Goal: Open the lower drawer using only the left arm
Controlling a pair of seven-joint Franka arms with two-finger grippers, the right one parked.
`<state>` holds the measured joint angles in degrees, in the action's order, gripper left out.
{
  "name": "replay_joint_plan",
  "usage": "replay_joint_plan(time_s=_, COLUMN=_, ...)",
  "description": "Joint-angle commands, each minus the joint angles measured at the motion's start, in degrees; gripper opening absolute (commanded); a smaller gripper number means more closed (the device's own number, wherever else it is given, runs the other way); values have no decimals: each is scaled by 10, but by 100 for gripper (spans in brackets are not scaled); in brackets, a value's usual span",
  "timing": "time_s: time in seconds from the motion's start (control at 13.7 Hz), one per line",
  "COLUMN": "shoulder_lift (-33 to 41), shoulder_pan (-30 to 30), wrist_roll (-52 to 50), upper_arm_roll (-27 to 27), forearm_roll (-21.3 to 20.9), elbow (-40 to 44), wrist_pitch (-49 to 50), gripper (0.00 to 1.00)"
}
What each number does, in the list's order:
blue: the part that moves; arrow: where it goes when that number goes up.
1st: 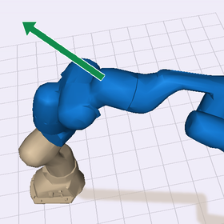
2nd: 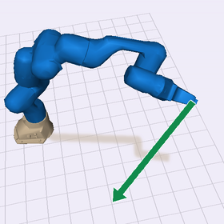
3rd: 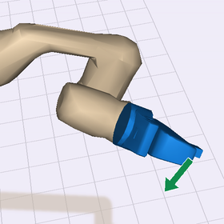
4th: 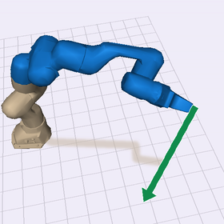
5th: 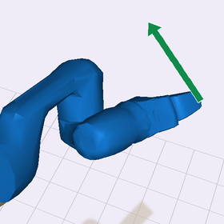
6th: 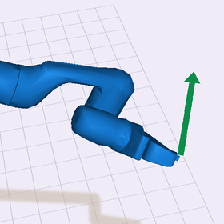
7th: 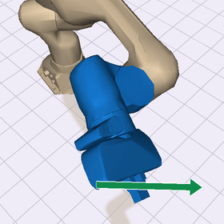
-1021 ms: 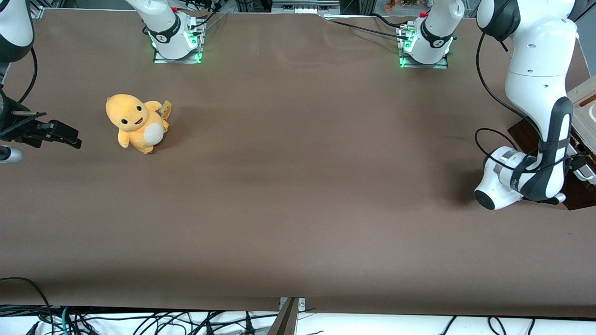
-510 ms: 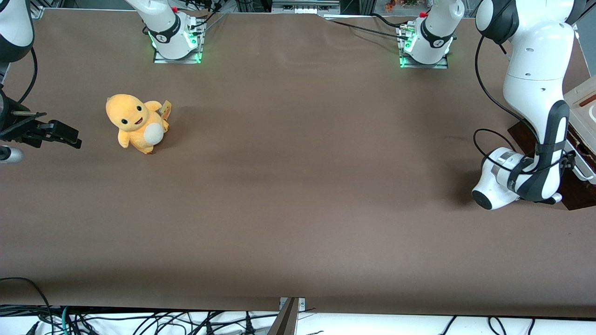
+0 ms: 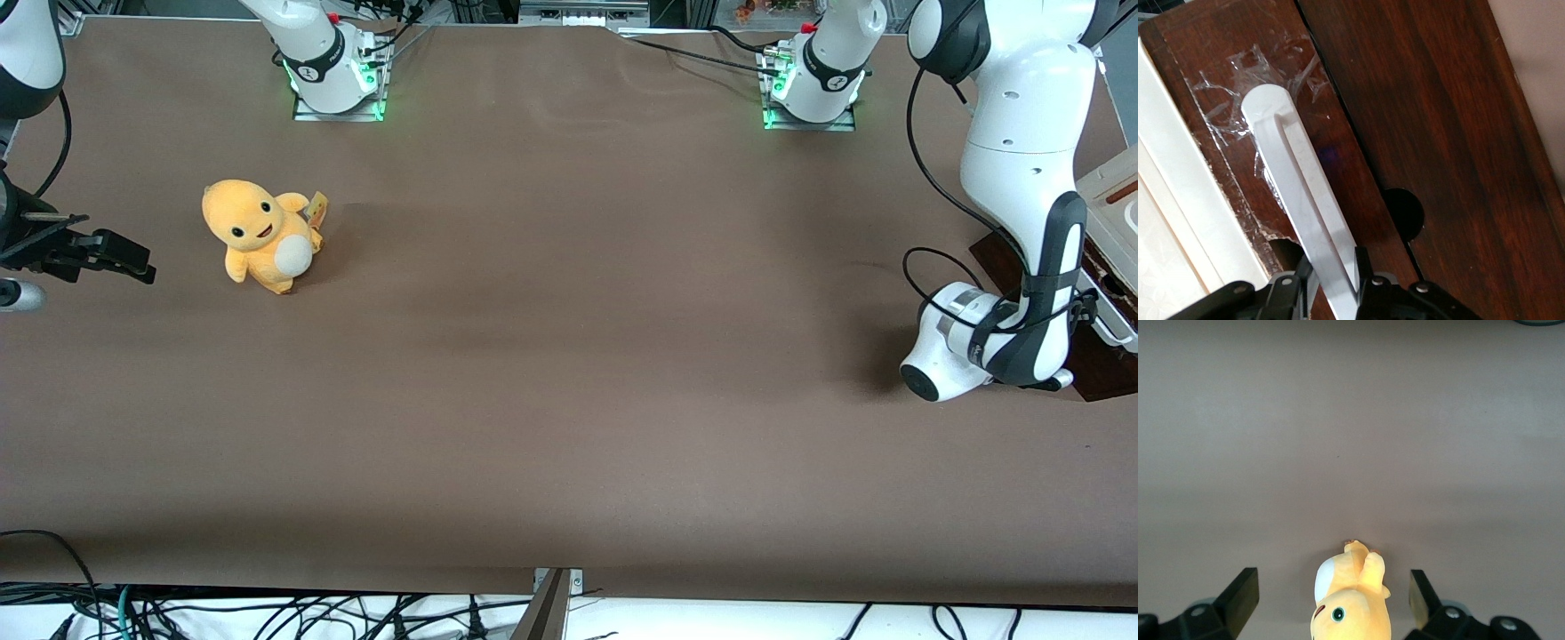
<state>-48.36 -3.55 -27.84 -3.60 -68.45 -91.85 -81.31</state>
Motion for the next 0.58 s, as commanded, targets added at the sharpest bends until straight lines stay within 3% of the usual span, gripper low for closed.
replay_joint_plan(time_s=0.0, shoulder_lift=-15, shoulder_pan=13, wrist_roll=29, upper_arm_roll=4, forearm_roll=-5, elbow=30, wrist_pitch=2, gripper=20)
replay_joint_plan(time_s=0.51, shoulder_lift=-29, shoulder_pan=49, wrist_roll=28, upper_arm_roll=4, forearm_roll=35, elbow=57, wrist_pitch=8, gripper=19)
